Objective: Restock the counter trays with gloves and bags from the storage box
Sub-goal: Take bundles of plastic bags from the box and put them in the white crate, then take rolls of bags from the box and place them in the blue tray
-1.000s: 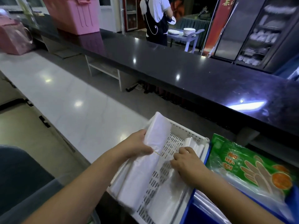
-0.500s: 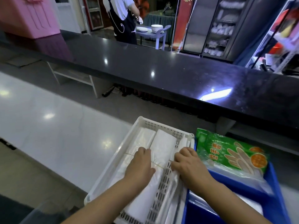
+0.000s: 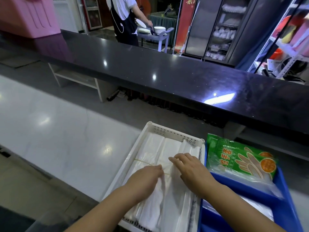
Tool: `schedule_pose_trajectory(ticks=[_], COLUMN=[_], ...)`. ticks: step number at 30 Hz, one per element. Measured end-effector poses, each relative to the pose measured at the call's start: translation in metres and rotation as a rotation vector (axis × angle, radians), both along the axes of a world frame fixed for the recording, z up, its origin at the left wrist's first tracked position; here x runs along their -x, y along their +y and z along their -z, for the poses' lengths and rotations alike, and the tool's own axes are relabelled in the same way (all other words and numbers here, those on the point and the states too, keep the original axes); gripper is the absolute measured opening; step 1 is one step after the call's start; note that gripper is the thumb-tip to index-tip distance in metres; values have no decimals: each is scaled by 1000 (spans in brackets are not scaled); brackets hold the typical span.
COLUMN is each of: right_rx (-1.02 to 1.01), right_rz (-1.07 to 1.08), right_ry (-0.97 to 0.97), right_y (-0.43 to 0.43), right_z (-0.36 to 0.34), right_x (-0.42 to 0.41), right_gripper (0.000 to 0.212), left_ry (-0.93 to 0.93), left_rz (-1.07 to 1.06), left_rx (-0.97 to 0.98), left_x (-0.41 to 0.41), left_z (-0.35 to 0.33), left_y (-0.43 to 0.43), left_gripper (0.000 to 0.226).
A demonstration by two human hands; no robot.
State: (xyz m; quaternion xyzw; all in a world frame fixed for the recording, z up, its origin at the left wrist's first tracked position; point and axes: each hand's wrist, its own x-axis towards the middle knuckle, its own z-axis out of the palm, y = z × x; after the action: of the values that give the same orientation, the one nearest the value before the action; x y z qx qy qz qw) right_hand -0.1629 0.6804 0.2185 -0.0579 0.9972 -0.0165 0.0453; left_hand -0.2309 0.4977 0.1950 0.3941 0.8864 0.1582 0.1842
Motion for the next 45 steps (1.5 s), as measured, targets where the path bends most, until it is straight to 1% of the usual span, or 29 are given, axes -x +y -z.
schedule_pose_trajectory(ticks=[2,3,5,7,9,11,13,14,15,18,19,21,23,25,29,31,33,35,39,42,45], right_rx=[47,59,71,85,96,113,98,77,59,63,71,95,134,158,149,209,235,214,168,134,137], right_rz=[51,69,80,62,39,17,-15,-33,-43,-43,-49,-71,-116,-190,-346,-387,-434,-485,-609,-679,-706], right_ry=[23,30,45,57,93,118,96,78,64,69,78,112,166,180,148,153,155,162,168,133,113], right_y=[4,5,5,2,-1,-2,0,2,3,7,7,5,-3,-17,-62,-91,-123,-154,-217,-278,-344], right_z=[-4,-6,-9,-10,-9,-8,-4,-2,0,4,3,1,-3,-7,-16,-23,-31,-37,-47,-44,-29], right_x=[-3,-5,-8,-10,-11,-10,-7,-6,-5,0,2,7,12,16,23,23,20,15,7,-2,-18], right_gripper=[67,66,58,49,40,32,26,25,25,26,25,24,22,20,25,21,24,25,17,25,23], left_ry=[28,6,-76,-134,-137,-183,-288,-306,-270,52,102,117,142,203,346,361,393,424,463,454,397], left_rz=[-151,-202,-244,-259,-270,-348,-432,-459,-468,-416,-413,-458,-547,-636,-753,-841,-931,-1014,-1115,-1161,-1217], left_rx=[-118,-188,-273,-249,-190,-188,-217,-209,-174,-14,-4,-25,-22,-9,25,34,18,13,42,84,137], left_x=[0,-3,-15,-26,-32,-35,-37,-40,-43,-48,-48,-49,-49,-51,-64,-73,-83,-95,-123,-152,-185], left_z=[-10,-13,-14,-12,-8,-7,-5,-4,-4,-2,-3,-4,-9,-16,-33,-42,-49,-53,-51,-42,-30], left_y=[-1,0,5,12,19,24,26,25,24,13,9,-1,-13,-31,-83,-116,-151,-185,-252,-313,-378], left_gripper=[22,21,28,31,24,21,31,35,37,38,35,27,20,20,22,22,22,23,23,20,19])
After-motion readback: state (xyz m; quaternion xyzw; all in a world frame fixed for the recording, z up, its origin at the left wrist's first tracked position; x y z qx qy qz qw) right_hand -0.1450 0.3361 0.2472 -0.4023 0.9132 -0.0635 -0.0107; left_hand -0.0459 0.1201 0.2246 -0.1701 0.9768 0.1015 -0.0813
